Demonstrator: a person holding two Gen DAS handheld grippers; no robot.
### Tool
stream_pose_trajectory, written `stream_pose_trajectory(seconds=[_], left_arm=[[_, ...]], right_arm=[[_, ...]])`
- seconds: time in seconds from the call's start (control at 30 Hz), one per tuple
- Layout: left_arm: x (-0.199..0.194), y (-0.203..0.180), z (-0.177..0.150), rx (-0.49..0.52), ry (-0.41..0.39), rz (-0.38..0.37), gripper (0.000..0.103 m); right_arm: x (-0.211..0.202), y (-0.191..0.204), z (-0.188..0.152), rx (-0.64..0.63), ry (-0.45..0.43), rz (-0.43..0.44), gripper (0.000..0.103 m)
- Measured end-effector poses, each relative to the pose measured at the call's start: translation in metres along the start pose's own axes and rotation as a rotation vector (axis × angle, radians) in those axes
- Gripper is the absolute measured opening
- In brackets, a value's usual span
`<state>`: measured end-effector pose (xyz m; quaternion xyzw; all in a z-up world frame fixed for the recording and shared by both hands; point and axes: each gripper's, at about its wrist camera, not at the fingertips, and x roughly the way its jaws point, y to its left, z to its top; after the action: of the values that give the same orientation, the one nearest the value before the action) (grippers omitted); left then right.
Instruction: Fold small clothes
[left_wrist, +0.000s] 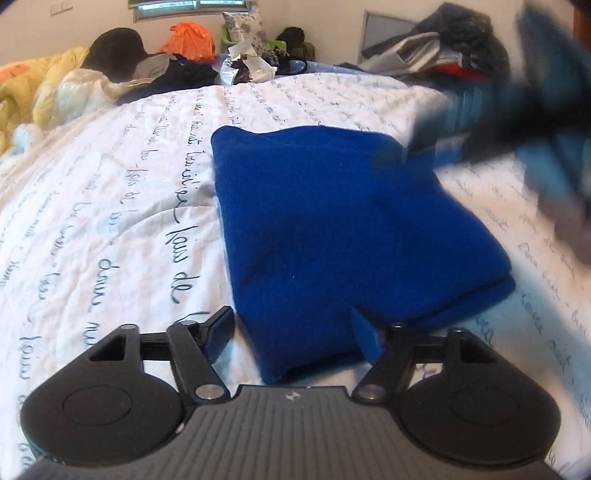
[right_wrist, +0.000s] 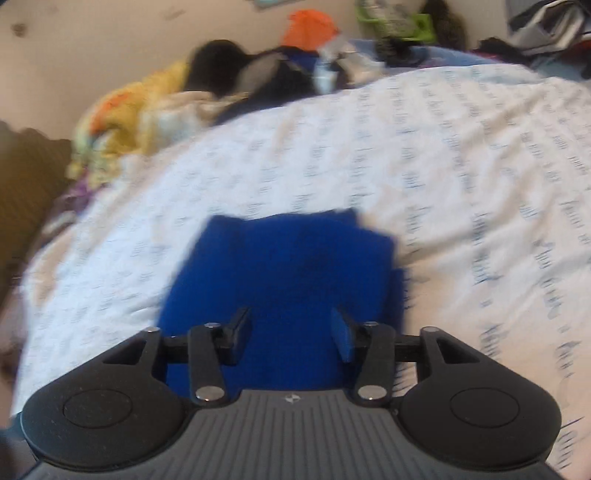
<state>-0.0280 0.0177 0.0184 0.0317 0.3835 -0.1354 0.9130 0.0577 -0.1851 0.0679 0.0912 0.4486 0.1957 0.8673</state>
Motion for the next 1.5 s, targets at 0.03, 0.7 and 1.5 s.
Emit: stream_pose_trajectory(seconds=[0.03, 0.7, 1.5], left_arm=[[0.001, 0.000, 0.001, -0.006, 0.000, 0.000, 0.076], [-0.054, -0.018, -0.039, -0.056, -0.043, 0.068, 0.098], [-0.036, -0.033, -0.035, -0.153, 0.078, 0.203, 0.103]], right_arm=[[0.013, 0.001, -0.008, -0.046, 0.006, -0.022, 0.057], [-0.053, 0.027, -0.105, -0.051, -0.102, -0.166, 0.086], [-0.036, 0.035, -0.144, 0.009, -0.074, -0.449, 0.103]])
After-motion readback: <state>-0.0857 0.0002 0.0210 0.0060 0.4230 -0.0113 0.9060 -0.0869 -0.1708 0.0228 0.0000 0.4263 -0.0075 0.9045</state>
